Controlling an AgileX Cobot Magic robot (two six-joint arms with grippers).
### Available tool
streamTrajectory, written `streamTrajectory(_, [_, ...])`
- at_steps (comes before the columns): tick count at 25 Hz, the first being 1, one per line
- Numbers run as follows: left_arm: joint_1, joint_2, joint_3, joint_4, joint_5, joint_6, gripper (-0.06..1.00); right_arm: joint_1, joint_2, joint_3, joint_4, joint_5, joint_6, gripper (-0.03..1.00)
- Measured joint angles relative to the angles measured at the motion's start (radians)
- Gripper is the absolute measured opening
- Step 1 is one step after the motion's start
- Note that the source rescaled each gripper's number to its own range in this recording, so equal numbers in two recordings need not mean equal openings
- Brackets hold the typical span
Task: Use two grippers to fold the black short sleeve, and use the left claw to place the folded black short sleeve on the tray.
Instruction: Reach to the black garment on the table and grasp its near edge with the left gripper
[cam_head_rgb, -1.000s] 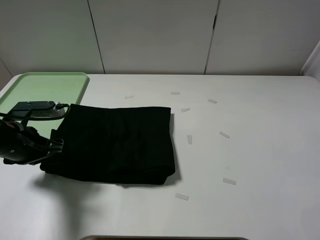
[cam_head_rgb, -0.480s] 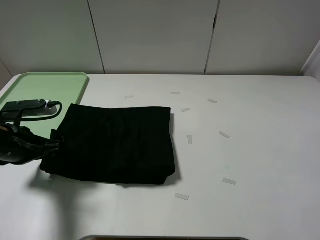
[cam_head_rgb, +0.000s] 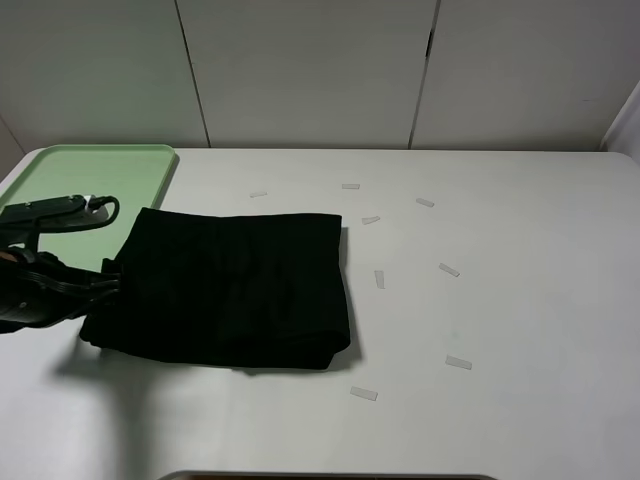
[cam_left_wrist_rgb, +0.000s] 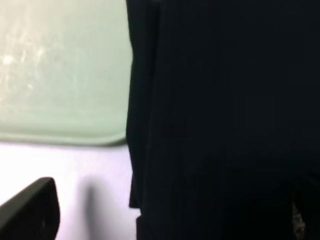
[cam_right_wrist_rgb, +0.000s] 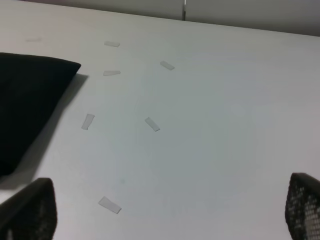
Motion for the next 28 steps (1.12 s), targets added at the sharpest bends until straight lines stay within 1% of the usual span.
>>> streamTrajectory(4, [0.0, 0.069, -0.001, 0.001, -0.01, -0.003, 0.88, 0.0, 0.0, 0.0, 0.0, 0.0, 0.0, 1.0])
streamTrajectory(8, [0.0, 0.124, -0.001, 0.007, -0.061, -0.003, 0.88, 0.0, 0.0, 0.0, 0.0, 0.0, 0.0, 1.0])
streamTrajectory(11, [0.0, 0.156, -0.003, 0.04, -0.12, -0.008, 0.88, 0.0, 0.0, 0.0, 0.0, 0.0, 0.0, 1.0])
streamTrajectory(13, [0.0, 0.176, -0.004, 0.081, -0.161, -0.043, 0.88, 0.0, 0.0, 0.0, 0.0, 0.0, 0.0, 1.0])
streamTrajectory(16, [-0.001, 0.195, -0.004, 0.172, -0.183, -0.153, 0.86, 0.0, 0.0, 0.0, 0.0, 0.0, 0.0, 1.0])
streamTrajectory(18, [-0.001, 0.196, -0.004, 0.267, -0.184, -0.247, 0.84, 0.0, 0.0, 0.0, 0.0, 0.0, 0.0, 1.0])
streamTrajectory(21, [-0.005, 0.196, -0.004, 0.442, -0.179, -0.447, 0.81, 0.0, 0.0, 0.0, 0.0, 0.0, 0.0, 1.0])
streamTrajectory(22, [-0.015, 0.196, -0.004, 0.52, -0.176, -0.513, 0.8, 0.0, 0.0, 0.0, 0.0, 0.001, 0.0, 1.0])
streamTrajectory(24, [-0.031, 0.195, -0.004, 0.625, -0.176, -0.615, 0.8, 0.0, 0.0, 0.0, 0.0, 0.001, 0.0, 1.0])
streamTrajectory(25, [-0.045, 0.195, -0.005, 0.693, -0.191, -0.695, 0.8, 0.0, 0.0, 0.0, 0.0, 0.002, 0.0, 1.0])
streamTrajectory(26, [-0.052, 0.195, -0.005, 0.746, -0.217, -0.745, 0.79, 0.0, 0.0, 0.0, 0.0, 0.002, 0.0, 1.0])
streamTrajectory(28, [-0.057, 0.201, -0.006, 0.772, -0.246, -0.781, 0.79, 0.0, 0.0, 0.0, 0.0, 0.002, 0.0, 1.0])
